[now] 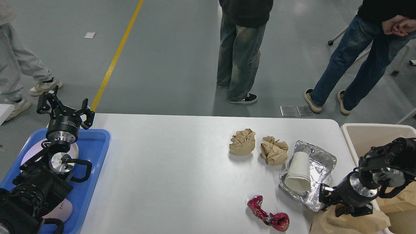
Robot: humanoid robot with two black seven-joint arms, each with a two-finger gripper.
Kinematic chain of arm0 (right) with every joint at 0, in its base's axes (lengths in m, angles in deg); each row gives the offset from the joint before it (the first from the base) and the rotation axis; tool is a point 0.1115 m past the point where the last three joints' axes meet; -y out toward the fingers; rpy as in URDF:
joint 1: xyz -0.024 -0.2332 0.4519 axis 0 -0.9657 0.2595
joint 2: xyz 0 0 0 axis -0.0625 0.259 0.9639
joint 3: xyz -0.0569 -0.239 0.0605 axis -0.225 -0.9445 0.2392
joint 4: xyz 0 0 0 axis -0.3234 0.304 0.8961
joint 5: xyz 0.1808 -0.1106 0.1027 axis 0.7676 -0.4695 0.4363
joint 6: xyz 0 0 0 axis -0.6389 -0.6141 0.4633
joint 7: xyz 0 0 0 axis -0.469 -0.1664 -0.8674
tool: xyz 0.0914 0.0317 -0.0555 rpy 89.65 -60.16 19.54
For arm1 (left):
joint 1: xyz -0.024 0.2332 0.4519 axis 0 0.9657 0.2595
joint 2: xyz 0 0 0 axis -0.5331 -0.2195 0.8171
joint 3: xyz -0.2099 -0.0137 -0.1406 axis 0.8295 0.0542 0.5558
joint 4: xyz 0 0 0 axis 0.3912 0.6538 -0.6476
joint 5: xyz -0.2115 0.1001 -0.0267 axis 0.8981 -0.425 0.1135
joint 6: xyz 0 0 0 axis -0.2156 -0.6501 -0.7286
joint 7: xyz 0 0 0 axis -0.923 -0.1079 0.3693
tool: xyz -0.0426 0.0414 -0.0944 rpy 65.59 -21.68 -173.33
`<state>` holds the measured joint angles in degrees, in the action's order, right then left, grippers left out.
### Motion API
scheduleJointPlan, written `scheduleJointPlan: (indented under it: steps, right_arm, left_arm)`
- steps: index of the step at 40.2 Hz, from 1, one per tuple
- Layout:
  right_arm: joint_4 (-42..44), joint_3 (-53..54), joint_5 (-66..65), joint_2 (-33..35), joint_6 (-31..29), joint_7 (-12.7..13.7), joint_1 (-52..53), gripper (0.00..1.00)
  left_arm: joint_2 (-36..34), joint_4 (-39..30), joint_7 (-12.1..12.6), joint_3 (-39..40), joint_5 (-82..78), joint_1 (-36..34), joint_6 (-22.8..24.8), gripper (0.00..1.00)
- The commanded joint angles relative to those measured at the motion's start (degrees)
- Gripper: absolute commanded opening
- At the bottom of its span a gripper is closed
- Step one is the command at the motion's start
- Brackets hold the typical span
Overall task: Tidy desktop
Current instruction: 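Reach the right gripper to the second paper bag and grasp it, then lift the second paper bag and drop it into the bin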
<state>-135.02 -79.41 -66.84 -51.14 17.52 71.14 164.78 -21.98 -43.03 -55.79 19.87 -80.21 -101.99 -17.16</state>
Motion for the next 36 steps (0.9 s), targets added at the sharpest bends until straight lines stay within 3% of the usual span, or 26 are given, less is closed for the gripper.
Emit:
scheduleJointPlan:
  steps: [1,12,24,36]
  right_arm:
    - [0.0,-0.1,0.0,0.0,-0.9,0.0,-0.1,0.0]
    - [0.0,-1.9,-0.2,3.5,-0.9,0.0,1.4,0.0]
    - [-2.8,-6.4,-0.4,15.9,-1.4,0.0,17.0,0.0]
    - [-3.1,-6.0,0.0,24.7,-14.6,-0.2,42.5,0.0]
  left_arm:
    - [0.0,0.0,0.0,0.0,0.0,0.0,0.0,0.96]
    - [0.0,0.0,0.0,0.0,0.0,0.0,0.0,0.96]
    - [0.0,0.0,0.0,0.0,0.0,0.0,0.0,0.96]
    - [0.0,0.0,0.0,0.0,0.0,0.0,0.0,0.96]
